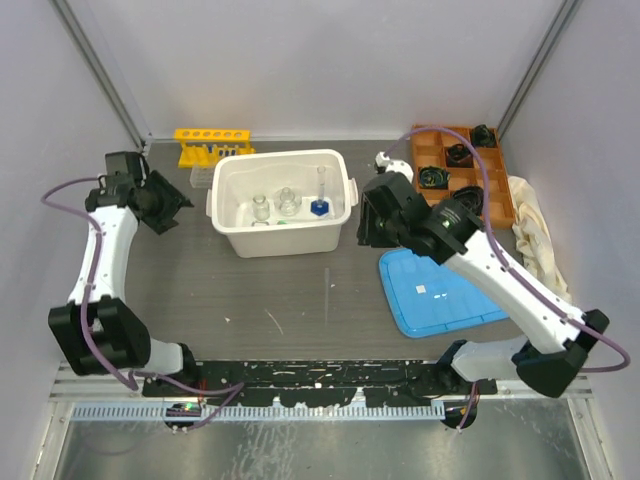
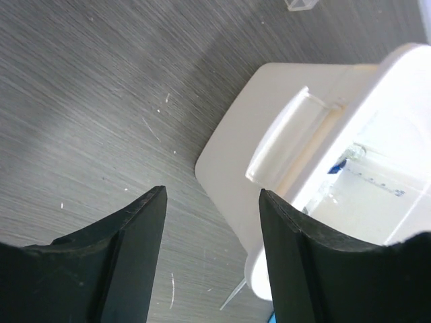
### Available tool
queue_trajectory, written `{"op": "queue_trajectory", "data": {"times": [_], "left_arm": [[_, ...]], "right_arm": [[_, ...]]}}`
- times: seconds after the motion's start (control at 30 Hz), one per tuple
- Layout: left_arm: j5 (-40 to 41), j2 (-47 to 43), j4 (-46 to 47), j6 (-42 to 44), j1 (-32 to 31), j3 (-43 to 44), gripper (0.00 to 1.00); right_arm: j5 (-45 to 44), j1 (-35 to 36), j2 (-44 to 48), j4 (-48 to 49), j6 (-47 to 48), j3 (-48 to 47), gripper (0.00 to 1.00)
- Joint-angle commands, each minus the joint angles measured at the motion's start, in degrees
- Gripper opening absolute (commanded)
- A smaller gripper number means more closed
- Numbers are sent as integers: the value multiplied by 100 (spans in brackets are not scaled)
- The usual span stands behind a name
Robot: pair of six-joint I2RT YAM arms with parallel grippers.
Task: Organize the chemistry lab equipment
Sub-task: Pick up the chemistry item at the center of the board.
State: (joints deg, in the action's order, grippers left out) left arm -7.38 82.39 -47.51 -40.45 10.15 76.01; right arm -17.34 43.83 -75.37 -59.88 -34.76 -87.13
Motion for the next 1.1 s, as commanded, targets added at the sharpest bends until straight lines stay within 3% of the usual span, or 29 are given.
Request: {"op": "queue_trajectory", "data": {"times": [0.0, 0.23, 0.43, 0.73, 1.07], "left_arm": [[-143, -1182, 649, -227, 31, -395, 60], [-1207, -2381, 595, 77, -124, -901, 58], [-1473, -3708, 563, 271, -215, -1472, 61], [-1722, -4213, 79, 482, -218, -1821, 62], [-1490, -4475, -125, 706, -216, -2070, 62]], "right_arm": [[-263, 547, 761, 521, -489, 765, 42], [-648, 1704, 1448, 1494, -882, 2722, 43], [-1043, 1848, 1807, 2710, -995, 4197, 46], [-634, 1848, 246, 3936, -646, 4160, 50], [-289, 1701, -1143, 4524, -637, 3722, 48]]}}
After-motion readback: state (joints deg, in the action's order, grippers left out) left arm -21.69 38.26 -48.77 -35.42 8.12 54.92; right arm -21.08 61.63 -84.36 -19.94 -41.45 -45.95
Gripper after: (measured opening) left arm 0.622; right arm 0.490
